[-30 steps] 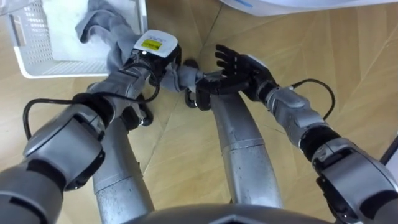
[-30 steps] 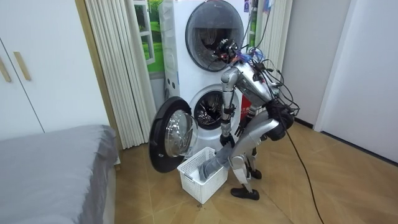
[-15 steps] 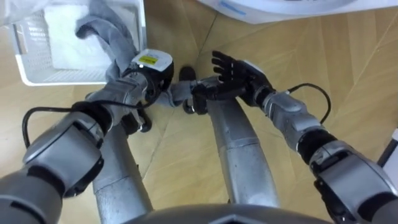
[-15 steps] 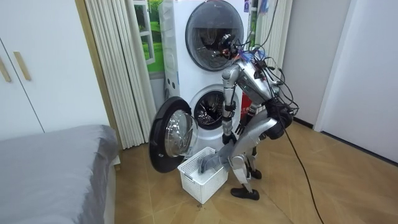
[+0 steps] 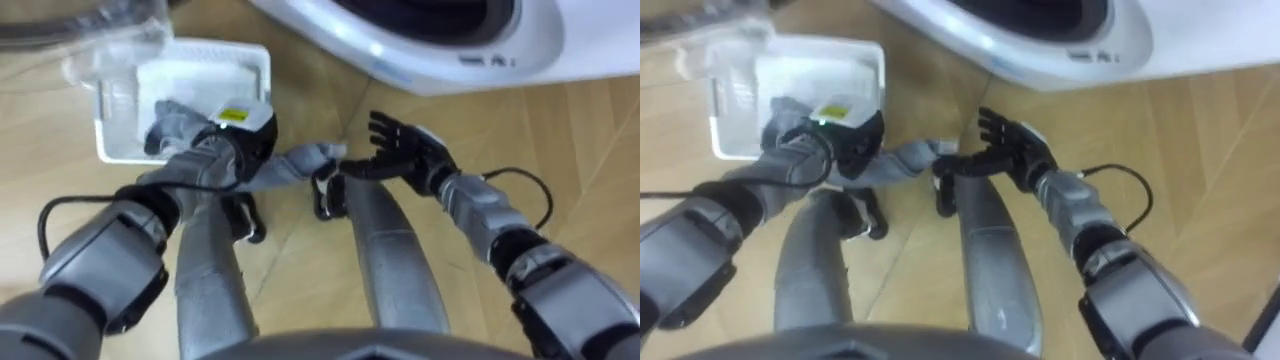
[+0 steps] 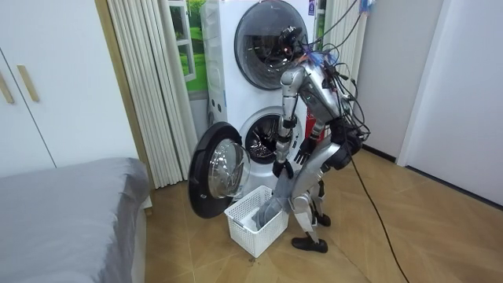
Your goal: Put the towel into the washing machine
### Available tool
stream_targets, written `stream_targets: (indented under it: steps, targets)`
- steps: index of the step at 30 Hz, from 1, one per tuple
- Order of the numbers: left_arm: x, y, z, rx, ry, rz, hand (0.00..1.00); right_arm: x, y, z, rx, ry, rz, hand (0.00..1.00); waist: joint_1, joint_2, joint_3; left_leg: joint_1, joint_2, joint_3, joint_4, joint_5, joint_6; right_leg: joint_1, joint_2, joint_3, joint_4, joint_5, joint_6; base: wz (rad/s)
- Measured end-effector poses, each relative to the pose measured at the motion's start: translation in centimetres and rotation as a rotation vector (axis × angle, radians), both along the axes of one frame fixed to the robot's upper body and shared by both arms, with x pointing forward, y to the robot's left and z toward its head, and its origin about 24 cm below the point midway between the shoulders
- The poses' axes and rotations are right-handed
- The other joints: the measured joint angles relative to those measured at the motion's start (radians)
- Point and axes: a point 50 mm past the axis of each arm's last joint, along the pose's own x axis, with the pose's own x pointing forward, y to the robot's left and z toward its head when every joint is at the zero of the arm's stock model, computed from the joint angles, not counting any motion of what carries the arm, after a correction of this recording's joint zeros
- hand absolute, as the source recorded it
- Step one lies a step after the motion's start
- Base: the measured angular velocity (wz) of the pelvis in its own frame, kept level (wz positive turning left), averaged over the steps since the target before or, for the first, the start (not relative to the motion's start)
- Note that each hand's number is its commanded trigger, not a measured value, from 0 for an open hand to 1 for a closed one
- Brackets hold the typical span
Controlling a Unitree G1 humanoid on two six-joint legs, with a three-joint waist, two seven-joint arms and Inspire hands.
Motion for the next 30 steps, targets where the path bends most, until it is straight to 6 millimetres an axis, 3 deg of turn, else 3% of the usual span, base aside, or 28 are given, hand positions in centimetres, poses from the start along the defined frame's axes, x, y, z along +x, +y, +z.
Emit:
stream_targets:
  steps: [5, 10, 14, 19, 22, 26, 30]
  targets:
    - [0.8, 0.7, 1.3, -0.093, -0.118, 0.072, 1.0, -0.2, -1.0, -0.1, -0.004, 0.005, -0.052, 0.0, 0.02, 0.01, 0.0013, 0.081, -0.034, 0.0, -0.059, 0.022, 0.004, 0.073, -0.026, -0.001, -0.023, -0.004, 0.008, 0.16]
    - [1.3, 0.5, 2.4, -0.19, -0.211, 0.118, 1.0, -0.8, -1.9, -0.6, -0.035, 0.032, -0.067, 0.0, 0.023, 0.012, 0.0019, 0.122, -0.05, -0.012, -0.083, 0.028, 0.004, 0.122, -0.035, -0.016, -0.045, -0.005, 0.012, 0.1]
    - [1.6, -0.2, 3.3, -0.287, -0.267, 0.137, 1.0, -1.1, -2.5, -0.7, -0.049, 0.034, -0.1, 0.0, 0.028, 0.014, 0.0013, 0.13, -0.047, -0.021, -0.089, 0.03, 0.004, 0.137, -0.035, -0.029, -0.055, -0.004, 0.013, 0.05]
    - [1.0, -0.7, 3.6, -0.528, -0.256, 0.255, 1.0, -1.3, -2.5, -0.8, -0.048, 0.042, -0.101, 0.0, 0.046, 0.019, -0.0008, 0.136, -0.047, -0.016, -0.093, 0.031, 0.002, 0.138, -0.035, -0.026, -0.052, -0.004, 0.013, -0.01]
    - [0.9, -1.0, 3.6, -0.705, -0.165, 0.338, 1.0, -1.7, -2.5, -1.2, -0.059, 0.064, -0.09, 0.0, 0.069, 0.02, -0.0017, 0.138, -0.049, -0.016, -0.094, 0.033, 0.0, 0.138, -0.036, -0.025, -0.051, -0.004, 0.012, 0.01]
    - [0.4, -1.7, 3.1, -1.053, 0.067, 0.45, 1.0, -2.0, -2.1, -1.4, -0.069, 0.073, -0.045, 0.0, 0.072, 0.02, -0.0057, 0.137, -0.054, -0.021, -0.101, 0.043, 0.004, 0.142, -0.047, -0.031, -0.053, -0.004, 0.012, 0.1]
    - [-1.1, -3.0, 1.4, -1.328, 0.343, 0.489, 1.0, -2.4, -1.6, -1.8, -0.093, 0.087, 0.005, 0.0, 0.069, 0.014, -0.02, 0.155, -0.061, -0.036, -0.112, 0.048, 0.003, 0.172, -0.048, -0.042, -0.069, -0.003, 0.014, 0.08]
